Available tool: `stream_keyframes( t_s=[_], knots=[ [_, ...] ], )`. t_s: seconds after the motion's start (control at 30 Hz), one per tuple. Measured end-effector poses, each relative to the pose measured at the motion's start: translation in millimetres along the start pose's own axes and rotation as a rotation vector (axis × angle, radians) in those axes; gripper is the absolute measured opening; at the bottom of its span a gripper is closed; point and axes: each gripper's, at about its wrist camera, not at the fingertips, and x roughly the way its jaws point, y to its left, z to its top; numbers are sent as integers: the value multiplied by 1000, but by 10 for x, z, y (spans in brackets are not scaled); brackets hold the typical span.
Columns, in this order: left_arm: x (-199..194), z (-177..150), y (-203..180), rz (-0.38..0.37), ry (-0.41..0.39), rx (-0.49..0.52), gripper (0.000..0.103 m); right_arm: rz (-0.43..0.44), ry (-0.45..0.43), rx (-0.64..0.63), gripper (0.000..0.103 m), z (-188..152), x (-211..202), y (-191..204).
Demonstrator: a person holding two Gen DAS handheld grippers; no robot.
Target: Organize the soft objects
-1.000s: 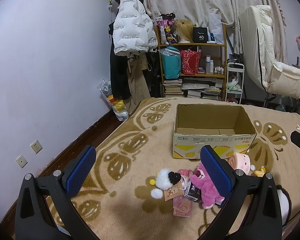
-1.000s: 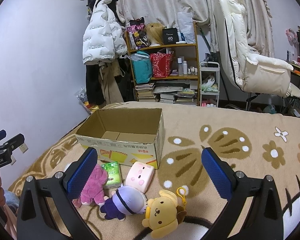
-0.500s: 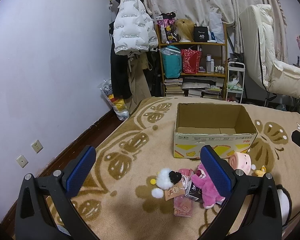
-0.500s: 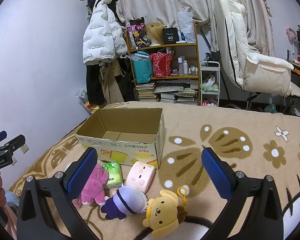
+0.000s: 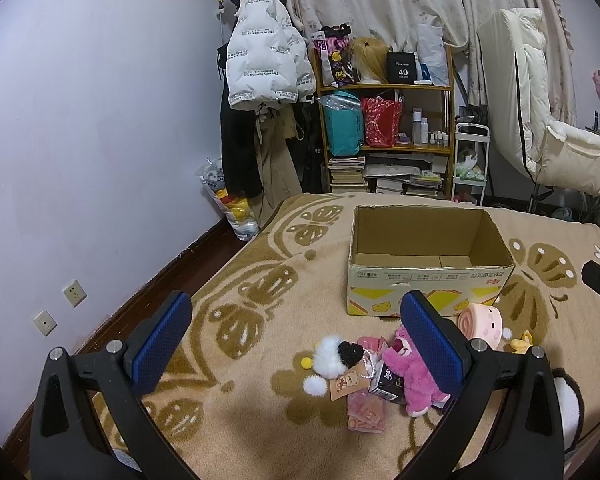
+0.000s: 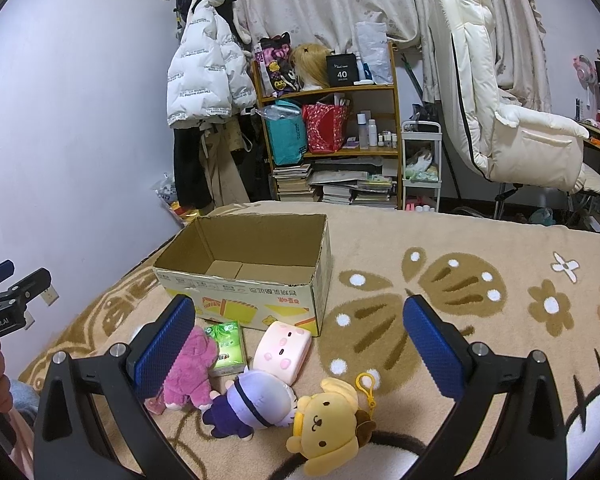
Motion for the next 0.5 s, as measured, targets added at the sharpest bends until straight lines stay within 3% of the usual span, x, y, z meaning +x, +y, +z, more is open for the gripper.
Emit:
stream_keyframes(
  t_s=[0.5],
  knots=[
    [18,-19,-8,0,2,1,103,9,2,2,103,-25,27,31]
  ],
)
